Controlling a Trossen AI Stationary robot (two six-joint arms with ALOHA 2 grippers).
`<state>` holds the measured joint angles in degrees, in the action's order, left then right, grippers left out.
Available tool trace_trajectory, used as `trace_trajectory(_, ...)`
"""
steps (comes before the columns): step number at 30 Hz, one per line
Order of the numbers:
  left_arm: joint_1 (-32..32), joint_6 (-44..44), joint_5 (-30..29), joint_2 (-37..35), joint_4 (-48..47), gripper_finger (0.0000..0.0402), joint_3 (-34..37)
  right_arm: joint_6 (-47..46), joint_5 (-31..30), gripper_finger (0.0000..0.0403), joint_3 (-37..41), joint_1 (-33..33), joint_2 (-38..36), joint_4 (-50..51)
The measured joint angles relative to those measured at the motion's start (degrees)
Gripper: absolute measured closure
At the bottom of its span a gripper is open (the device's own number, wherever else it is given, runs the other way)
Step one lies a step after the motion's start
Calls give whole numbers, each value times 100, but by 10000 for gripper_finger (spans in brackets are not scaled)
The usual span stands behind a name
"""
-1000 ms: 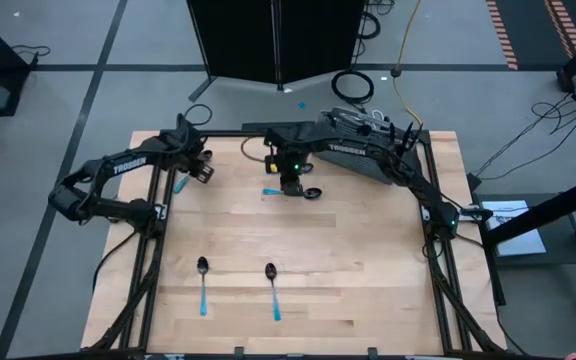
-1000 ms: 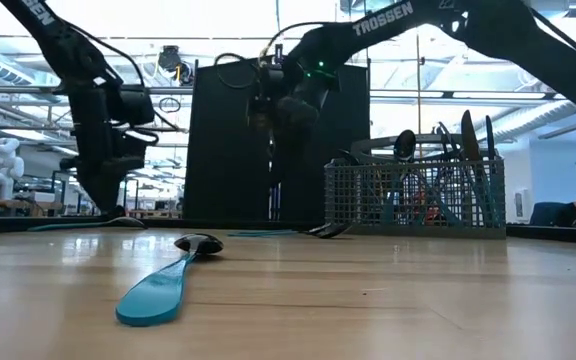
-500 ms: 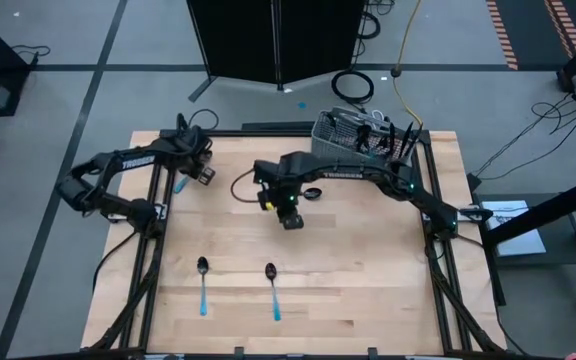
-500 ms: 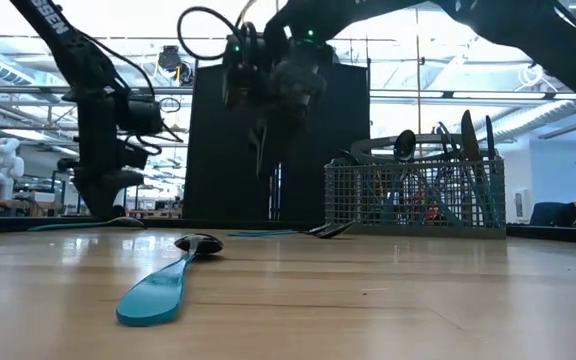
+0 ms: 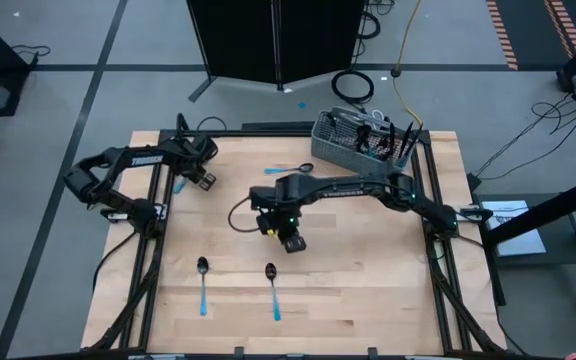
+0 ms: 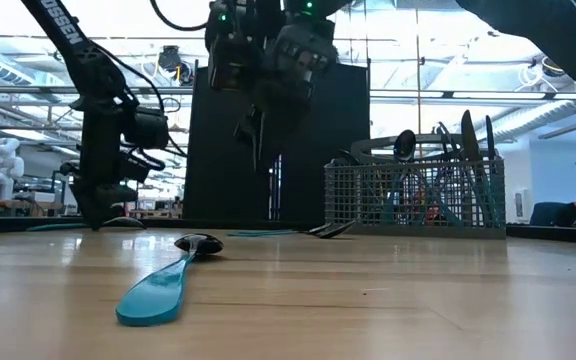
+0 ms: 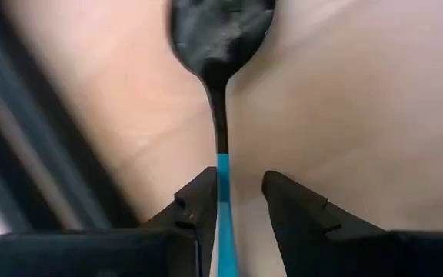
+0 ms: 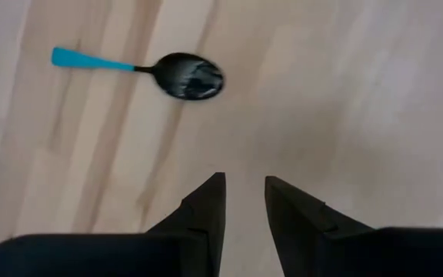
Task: Sort silverware
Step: Put the blue spoon into the left of the blue utensil organizer
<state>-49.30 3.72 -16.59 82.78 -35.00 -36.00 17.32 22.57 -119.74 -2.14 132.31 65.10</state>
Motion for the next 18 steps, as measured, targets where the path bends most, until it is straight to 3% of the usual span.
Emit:
trace_trajectory(3, -21, -17, 487, -6, -9, 291, -32, -127, -1, 316, 0, 162, 0, 102)
trace_trajectory(9, -43, -150, 694, -10, -37, 296, -38, -416, -17, 316, 0, 561, 0, 130)
trace_trajectory(16, -31, -118, 831, -9, -44, 386, -36, -454, -17, 316, 0, 912, 2, 152)
trace_trajectory(18, -28, -125, 837, -63, -48, 391, -28, -273, 2, 316, 0, 939, 2, 208)
